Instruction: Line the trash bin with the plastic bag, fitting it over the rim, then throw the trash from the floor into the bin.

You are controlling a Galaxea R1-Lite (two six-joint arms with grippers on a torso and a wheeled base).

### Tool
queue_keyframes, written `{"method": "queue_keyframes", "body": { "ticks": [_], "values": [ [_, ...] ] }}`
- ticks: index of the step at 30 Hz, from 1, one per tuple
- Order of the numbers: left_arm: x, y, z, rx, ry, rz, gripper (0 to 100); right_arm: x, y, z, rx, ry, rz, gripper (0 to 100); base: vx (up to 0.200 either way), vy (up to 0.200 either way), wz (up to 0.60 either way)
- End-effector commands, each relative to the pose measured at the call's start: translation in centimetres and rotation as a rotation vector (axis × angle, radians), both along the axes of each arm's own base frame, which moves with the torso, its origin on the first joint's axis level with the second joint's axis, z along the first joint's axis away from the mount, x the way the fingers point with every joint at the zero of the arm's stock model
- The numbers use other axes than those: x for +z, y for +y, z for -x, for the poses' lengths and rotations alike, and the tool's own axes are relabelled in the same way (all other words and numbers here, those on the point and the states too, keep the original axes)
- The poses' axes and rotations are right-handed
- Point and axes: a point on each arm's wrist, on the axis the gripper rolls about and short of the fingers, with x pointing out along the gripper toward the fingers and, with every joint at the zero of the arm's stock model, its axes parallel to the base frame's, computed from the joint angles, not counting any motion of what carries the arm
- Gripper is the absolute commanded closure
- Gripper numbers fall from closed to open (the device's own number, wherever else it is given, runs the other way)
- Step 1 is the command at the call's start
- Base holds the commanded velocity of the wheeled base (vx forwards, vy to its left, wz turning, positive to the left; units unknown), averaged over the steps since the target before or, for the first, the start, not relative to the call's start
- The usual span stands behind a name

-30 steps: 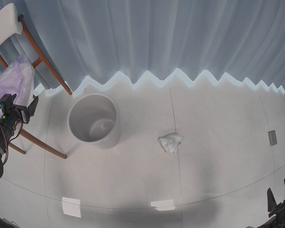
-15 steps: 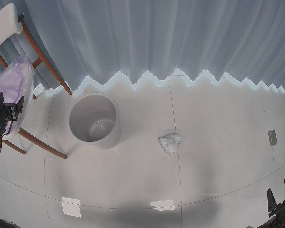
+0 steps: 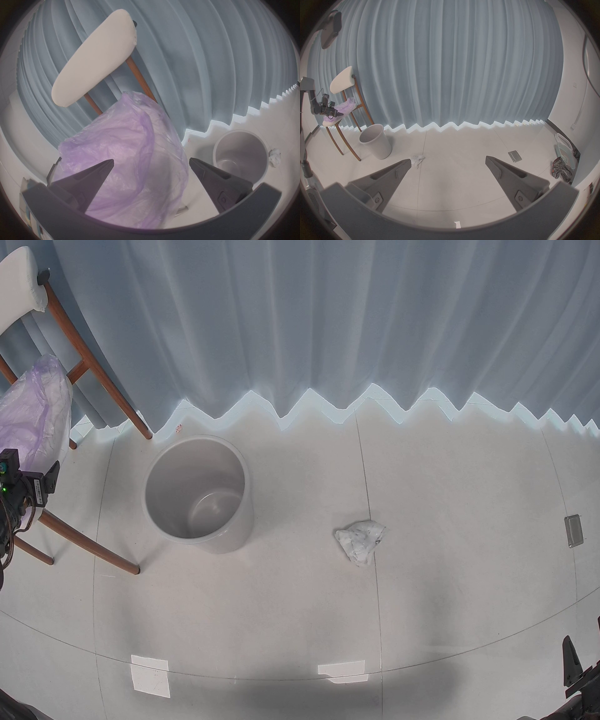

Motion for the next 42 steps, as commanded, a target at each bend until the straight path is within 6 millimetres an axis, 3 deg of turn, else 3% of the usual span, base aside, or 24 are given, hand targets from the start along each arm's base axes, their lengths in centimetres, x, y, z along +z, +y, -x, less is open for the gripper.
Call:
{"method": "queue_keyframes", "body": {
  "ticks": [1,9,26,27,42],
  "values": [
    [-1.1,0.2,-0.8,-0.014,0.04,0.004,0,-0.5,0.0,0.0,0.001,0.0,0.0,0,0.0,0.0,0.0],
    [-1.7,1.1,-1.8,0.0,0.023,-0.097,0,-0.5,0.0,0.0,0.0,0.0,0.0,0,0.0,0.0,0.0],
    [-2.2,0.9,-1.9,-0.009,0.042,-0.105,0,-0.5,0.0,0.0,0.0,0.0,0.0,0,0.0,0.0,0.0],
    [-2.2,0.9,-1.8,-0.008,0.042,-0.106,100,-0.5,0.0,0.0,0.001,0.0,0.0,0,0.0,0.0,0.0],
    [-1.5,0.8,-1.9,-0.002,0.008,-0.104,100,-0.5,0.0,0.0,0.001,0.0,0.0,0,0.0,0.0,0.0]
  ]
}}
